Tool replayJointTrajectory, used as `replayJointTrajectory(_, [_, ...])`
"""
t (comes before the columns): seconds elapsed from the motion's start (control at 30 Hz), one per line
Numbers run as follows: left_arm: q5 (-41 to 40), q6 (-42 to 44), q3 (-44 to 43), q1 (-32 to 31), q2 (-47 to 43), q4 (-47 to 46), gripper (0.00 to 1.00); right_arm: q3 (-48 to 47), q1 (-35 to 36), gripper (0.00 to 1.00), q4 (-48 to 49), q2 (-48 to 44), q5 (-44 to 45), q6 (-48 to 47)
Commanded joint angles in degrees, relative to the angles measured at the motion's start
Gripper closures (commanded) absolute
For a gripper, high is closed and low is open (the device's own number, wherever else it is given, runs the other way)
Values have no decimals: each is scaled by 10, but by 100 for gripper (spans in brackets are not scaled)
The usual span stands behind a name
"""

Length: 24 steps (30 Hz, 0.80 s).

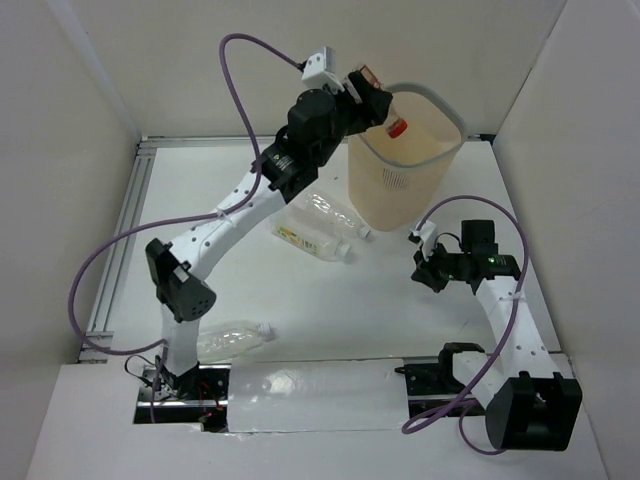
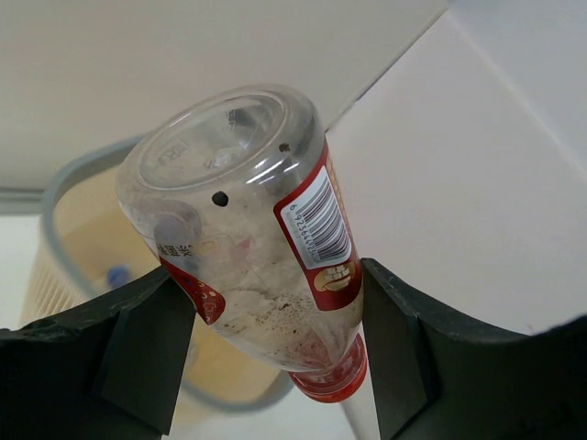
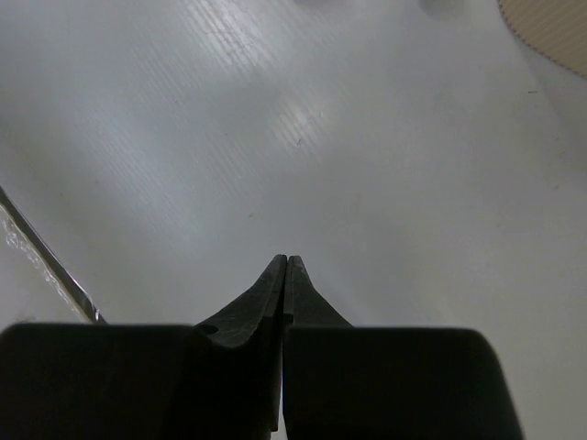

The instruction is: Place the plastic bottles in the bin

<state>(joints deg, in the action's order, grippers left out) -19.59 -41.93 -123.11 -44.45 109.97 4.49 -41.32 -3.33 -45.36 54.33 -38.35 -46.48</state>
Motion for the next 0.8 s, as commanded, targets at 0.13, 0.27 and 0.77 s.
replayJointTrajectory(0.13, [16, 51, -125, 2, 109, -103, 66, 0, 6, 100, 40, 2, 9, -14])
replayJointTrajectory(0.27, [-20, 84, -153, -9, 164, -103, 59, 5, 11, 92, 45, 2, 9, -9])
replayJointTrajectory(0.77, [-48, 143, -143, 5, 111, -97, 1, 33, 101, 7, 161, 21, -54, -2])
